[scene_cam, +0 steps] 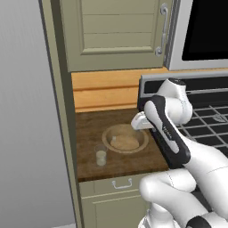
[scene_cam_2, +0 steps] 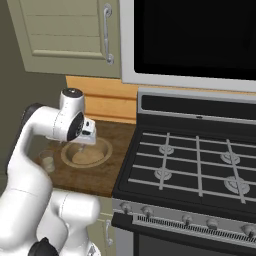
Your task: Grab a lemon wedge from the fridge and one ice cube from the ice bowl, and put them in the glass of lemonade.
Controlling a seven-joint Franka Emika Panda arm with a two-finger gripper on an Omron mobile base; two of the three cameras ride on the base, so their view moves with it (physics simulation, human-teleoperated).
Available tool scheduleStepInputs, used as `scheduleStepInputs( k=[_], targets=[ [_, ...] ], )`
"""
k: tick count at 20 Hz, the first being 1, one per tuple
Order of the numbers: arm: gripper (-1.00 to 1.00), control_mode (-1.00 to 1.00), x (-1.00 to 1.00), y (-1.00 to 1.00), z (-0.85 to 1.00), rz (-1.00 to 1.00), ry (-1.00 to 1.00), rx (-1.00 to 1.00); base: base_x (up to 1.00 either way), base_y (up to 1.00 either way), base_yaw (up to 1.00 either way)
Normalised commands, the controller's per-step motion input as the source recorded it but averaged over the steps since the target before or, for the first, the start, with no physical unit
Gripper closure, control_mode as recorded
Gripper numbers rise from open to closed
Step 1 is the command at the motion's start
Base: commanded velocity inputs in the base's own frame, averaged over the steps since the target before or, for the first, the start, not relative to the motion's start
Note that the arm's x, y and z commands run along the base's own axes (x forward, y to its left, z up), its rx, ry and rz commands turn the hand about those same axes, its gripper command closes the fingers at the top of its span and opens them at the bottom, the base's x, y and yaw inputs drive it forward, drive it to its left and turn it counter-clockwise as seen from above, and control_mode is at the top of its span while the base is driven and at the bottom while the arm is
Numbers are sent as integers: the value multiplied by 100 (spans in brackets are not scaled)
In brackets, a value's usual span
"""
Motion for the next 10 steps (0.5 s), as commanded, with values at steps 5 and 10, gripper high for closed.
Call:
scheduleStepInputs(
  k=[5,10],
  targets=[
    [-100,-100,-83,-10,14,-13,-13,-1,0,0,0],
    [-100,-100,-85,-48,21,10,-13,-4,0,0,0]
  ],
)
